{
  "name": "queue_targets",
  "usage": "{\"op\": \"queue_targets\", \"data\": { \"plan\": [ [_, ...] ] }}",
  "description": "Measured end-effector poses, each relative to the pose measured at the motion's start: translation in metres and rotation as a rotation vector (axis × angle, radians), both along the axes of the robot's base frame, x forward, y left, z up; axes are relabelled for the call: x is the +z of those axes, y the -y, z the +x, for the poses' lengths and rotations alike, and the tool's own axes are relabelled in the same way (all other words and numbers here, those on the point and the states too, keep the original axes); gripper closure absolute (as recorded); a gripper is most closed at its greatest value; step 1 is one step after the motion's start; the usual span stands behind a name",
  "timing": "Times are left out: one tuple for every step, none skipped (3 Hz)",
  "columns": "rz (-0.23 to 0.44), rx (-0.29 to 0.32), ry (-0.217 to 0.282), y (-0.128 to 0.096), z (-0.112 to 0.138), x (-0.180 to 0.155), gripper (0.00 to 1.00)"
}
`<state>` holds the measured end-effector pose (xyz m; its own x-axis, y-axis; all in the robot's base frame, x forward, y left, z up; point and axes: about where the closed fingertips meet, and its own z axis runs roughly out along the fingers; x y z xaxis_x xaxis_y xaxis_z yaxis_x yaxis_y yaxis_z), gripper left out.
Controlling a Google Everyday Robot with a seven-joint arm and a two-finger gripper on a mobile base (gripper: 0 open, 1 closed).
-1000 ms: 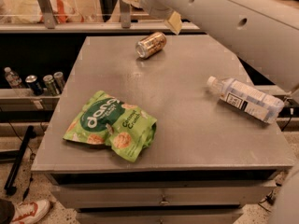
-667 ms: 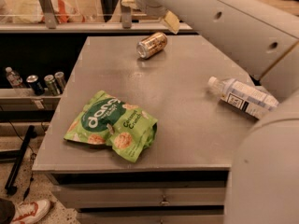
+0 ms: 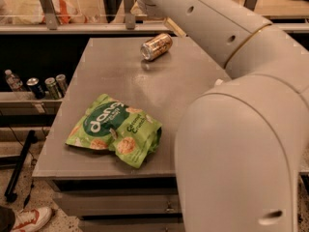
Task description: Move orange can near green rice chip bag
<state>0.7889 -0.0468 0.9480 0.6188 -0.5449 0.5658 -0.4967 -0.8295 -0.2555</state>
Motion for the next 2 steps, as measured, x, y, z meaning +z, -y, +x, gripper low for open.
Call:
{"op": "queue_targets", "data": {
  "plan": [
    [0.027, -0.056, -0.039, 0.0016, 0.0011, -0.0116, 0.0],
    [0.057, -0.084, -0.055, -0.002, 0.0029, -0.0198, 0.0]
  ]
}}
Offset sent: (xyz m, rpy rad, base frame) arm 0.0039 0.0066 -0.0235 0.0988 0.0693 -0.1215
